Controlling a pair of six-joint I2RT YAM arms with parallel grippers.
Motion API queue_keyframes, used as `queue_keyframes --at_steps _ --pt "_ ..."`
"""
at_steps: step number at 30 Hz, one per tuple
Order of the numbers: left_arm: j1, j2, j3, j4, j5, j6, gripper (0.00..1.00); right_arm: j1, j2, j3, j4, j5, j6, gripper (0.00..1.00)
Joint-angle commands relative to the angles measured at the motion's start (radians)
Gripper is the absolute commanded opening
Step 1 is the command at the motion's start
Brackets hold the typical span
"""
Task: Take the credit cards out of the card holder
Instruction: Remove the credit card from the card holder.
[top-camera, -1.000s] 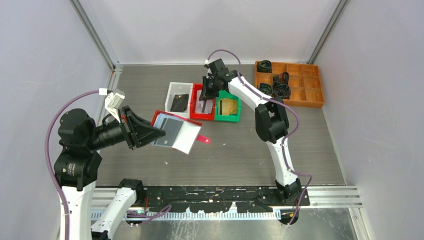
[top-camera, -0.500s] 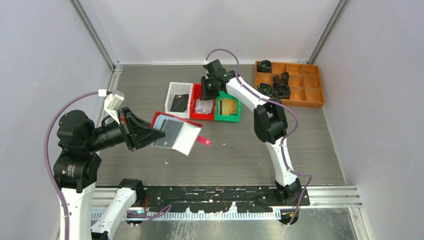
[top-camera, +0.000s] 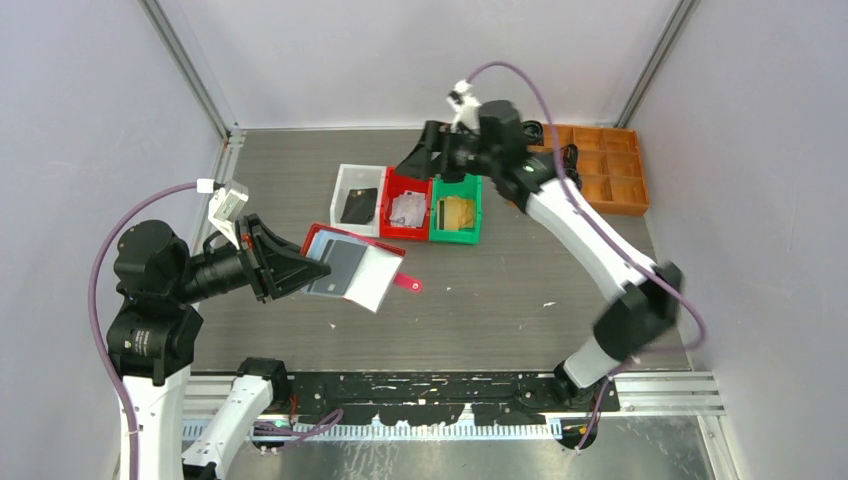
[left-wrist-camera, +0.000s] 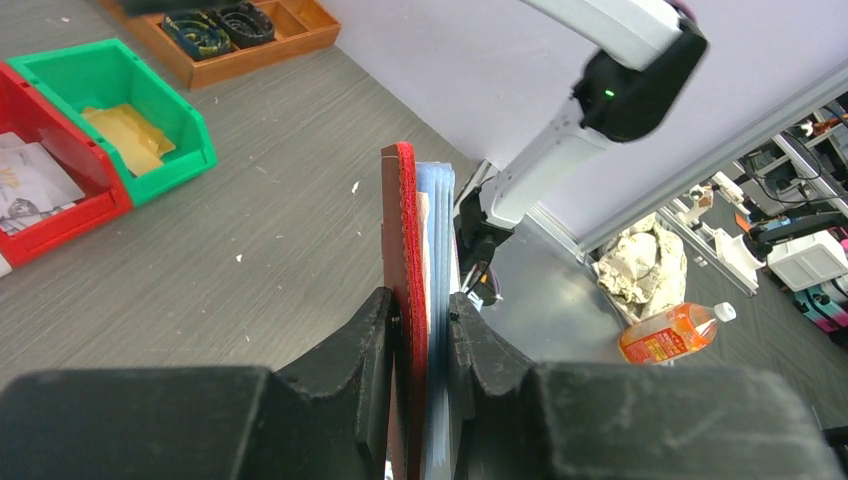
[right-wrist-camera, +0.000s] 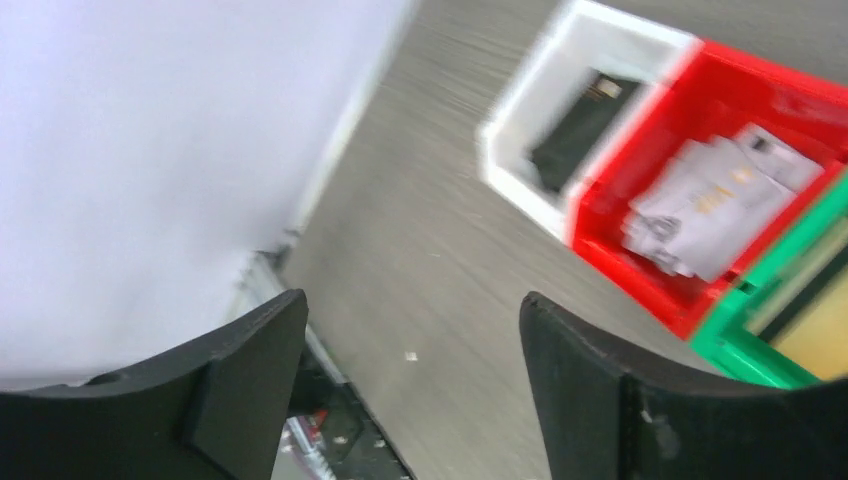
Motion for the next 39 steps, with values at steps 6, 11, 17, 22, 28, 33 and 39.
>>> queue_keyframes --at_steps 6,11,17,22,28,33,39 --pt "-0.002 -0.018 -0.005 0.081 0.034 -0.008 0.0 -0.036 -0.391 -0.402 0.822 -0.381 0.59 0.93" --pt "-0.002 -0.014 -0.011 0.093 0.036 -0.021 0.0 0.062 -0.441 -0.436 0.813 -0.418 0.523 0.99" --pt "-0.003 -0.006 -0.014 0.111 0.044 -0.04 0.0 0.161 -0.483 -0.488 0.804 -0.488 0.447 0.99" --pt "-0.002 -0.001 -0.018 0.117 0.04 -0.041 0.0 0.219 -0.502 -0.505 0.813 -0.513 0.424 0.95" --pt "-0.002 0.005 -0.019 0.116 0.034 -0.039 0.0 0.267 -0.503 -0.528 0.81 -0.483 0.417 0.87" --pt "-0.002 0.009 -0.016 0.119 0.035 -0.044 0.0 0.297 -0.482 -0.505 0.718 -0.427 0.359 0.73" --pt "-0.002 0.009 -0.019 0.112 0.024 -0.026 0.0 0.336 -0.451 -0.489 0.715 -0.353 0.361 0.44"
